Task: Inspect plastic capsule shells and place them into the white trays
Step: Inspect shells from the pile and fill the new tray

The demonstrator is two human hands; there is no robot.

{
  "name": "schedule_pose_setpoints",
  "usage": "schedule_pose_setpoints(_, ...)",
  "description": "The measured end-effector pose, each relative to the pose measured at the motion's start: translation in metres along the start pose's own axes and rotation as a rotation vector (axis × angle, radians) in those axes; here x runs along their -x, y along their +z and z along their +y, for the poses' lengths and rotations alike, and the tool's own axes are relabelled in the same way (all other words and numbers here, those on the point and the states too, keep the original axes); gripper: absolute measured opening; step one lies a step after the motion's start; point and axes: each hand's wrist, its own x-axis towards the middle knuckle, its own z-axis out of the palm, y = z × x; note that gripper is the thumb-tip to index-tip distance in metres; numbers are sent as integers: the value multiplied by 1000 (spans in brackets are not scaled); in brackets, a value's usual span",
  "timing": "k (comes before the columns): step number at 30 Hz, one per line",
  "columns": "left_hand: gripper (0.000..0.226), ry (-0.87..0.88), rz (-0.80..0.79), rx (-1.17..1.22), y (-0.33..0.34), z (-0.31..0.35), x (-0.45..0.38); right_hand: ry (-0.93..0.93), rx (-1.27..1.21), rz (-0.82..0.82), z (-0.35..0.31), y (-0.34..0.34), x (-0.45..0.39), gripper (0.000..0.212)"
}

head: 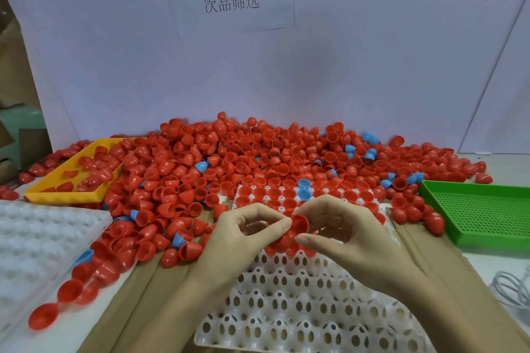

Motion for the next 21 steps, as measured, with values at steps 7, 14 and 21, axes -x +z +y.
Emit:
schedule_pose_setpoints(7, 27, 50, -11, 35, 6, 3, 1, 81, 67, 75, 3, -9, 1, 28)
schedule_pose_setpoints(14, 25, 248, 53, -133, 10, -2, 4, 59, 30, 102, 5, 1, 2, 16)
schedule_pose_setpoints(21, 36, 463, -25, -327, 15, -11, 5, 95, 115, 145, 11, -1, 2, 11)
